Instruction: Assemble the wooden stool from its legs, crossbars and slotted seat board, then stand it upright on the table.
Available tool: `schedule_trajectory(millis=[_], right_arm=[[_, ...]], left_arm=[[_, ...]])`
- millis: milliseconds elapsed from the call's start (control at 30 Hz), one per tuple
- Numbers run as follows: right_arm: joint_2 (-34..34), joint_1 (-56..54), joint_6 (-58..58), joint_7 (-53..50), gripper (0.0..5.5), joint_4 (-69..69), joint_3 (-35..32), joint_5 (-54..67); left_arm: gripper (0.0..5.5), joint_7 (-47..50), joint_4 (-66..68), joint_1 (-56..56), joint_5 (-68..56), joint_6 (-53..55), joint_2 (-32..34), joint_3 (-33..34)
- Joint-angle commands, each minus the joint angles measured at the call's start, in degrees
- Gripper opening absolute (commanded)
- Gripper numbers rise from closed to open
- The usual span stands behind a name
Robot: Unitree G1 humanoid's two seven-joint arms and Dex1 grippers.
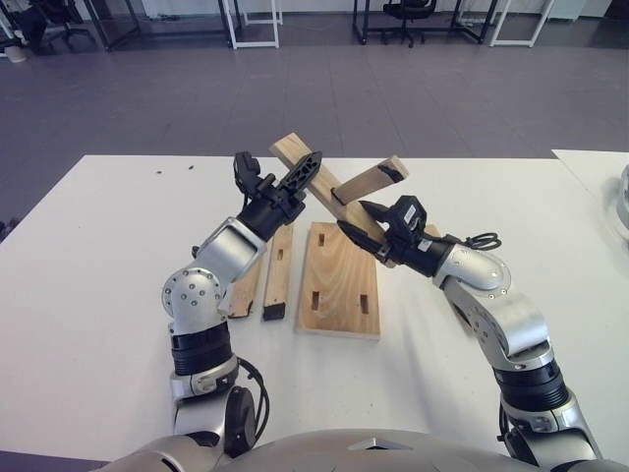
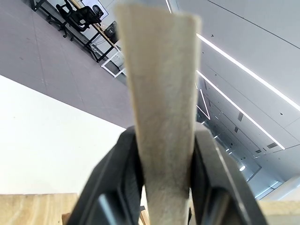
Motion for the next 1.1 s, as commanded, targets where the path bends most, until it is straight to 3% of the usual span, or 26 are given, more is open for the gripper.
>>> schedule_trajectory(millis=[33, 100, 133, 267, 367, 533, 733, 967, 1100], right_arm=[[-1.1, 0.7, -1.0, 0.6, 2.08, -0.9, 1.0, -0.9], [-1.3, 0.9, -0.8, 1.1, 2.08, -1.2, 1.4, -0.6], [-1.4, 1.1, -0.7, 1.0, 2.47, -1.4, 1.6, -0.6], [-3.1, 3.4, -1.6, 1.0, 3.15, -1.5, 2.4, -2.3], [-6.7, 10.6, -1.8, 1.2, 3.66, -4.1, 0.4, -3.5], [-9.9, 21.1, -3.9, -0.2, 3.66, -4.2, -5.2, -4.8], [-14.5, 24.1, -6.8, 0.6, 3.66, 2.9, -0.4, -13.5], [-12.8, 25.1, -8.0, 0.8, 3.66, 5.6, 4.5, -16.8], [-11.8, 25.4, -9.0, 0.4, 3.66, 5.1, 6.0, -17.1]], left_arm=[[1.02, 0.9, -1.6, 2.4, -1.1, -0.1, 0.1, -1.1], [1.02, 1.3, -1.8, 2.8, -1.3, -0.4, 0.1, -1.3], [1.02, 1.7, -1.8, 2.9, -1.2, -0.8, 0.0, -1.2], [1.02, 4.0, -4.4, 5.5, 1.1, -4.3, -0.1, 0.3], [1.02, 10.5, -16.4, 12.6, 0.5, -4.9, 3.5, 3.1], [1.02, 20.2, -29.2, 25.7, -3.6, -8.3, 5.1, 5.8], [1.02, 17.1, -31.4, 37.0, 6.0, -10.0, 6.6, -1.3], [1.02, 12.6, -28.7, 37.7, 20.0, -17.9, 6.2, -6.3], [1.02, 11.3, -29.2, 39.1, 26.4, -17.3, 8.7, -10.5]])
